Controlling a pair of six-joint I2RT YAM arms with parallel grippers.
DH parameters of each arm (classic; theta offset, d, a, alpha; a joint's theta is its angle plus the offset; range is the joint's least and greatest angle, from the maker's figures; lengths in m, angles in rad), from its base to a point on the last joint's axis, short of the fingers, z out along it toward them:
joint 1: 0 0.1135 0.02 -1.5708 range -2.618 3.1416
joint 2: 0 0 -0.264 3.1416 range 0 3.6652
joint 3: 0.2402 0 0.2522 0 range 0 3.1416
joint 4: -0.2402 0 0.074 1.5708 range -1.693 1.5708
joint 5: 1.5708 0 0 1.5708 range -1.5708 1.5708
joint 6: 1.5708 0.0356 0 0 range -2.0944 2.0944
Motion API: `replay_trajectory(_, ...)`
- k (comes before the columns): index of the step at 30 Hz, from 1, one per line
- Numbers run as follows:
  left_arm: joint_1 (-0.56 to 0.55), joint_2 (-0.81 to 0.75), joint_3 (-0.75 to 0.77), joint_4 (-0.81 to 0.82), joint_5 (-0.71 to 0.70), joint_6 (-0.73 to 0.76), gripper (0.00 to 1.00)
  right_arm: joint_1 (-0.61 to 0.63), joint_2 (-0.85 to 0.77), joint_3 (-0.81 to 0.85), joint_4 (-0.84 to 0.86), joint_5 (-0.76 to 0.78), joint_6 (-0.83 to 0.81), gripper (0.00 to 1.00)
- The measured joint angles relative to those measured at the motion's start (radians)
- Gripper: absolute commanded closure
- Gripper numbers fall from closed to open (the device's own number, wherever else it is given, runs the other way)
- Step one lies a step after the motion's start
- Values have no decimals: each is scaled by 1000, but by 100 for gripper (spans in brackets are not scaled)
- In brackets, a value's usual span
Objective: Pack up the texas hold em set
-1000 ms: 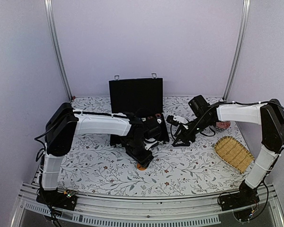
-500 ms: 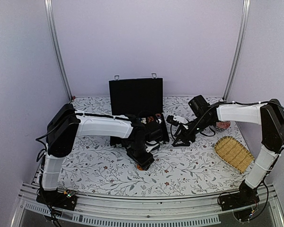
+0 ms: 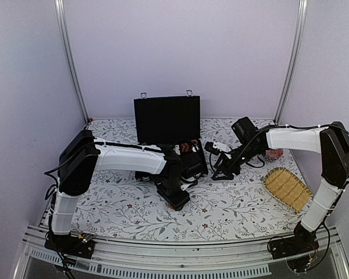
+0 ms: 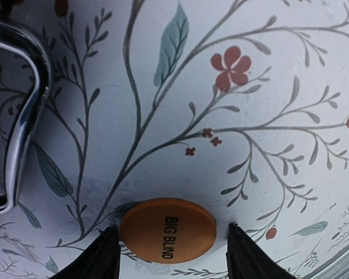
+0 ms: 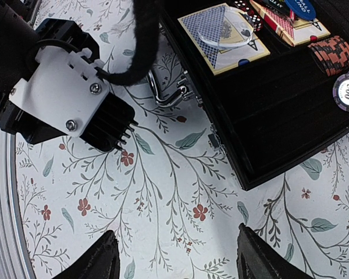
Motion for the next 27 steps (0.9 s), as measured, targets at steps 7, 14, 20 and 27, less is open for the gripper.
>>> replay_trajectory(7, -3, 3, 4, -3, -2, -1, 44, 0, 0, 0, 0, 0, 0, 30)
replay_trajectory(14, -3, 3, 5, -5, -13, -1, 50, 0, 0, 0, 0, 0, 0, 30)
replay_trajectory(20, -2, 2, 10, -10, -18, -1, 51, 0, 0, 0, -1, 0, 0, 30)
replay_trajectory(27, 20, -8, 34, -57, -62, 2, 50, 0, 0, 0, -2, 0, 0, 30)
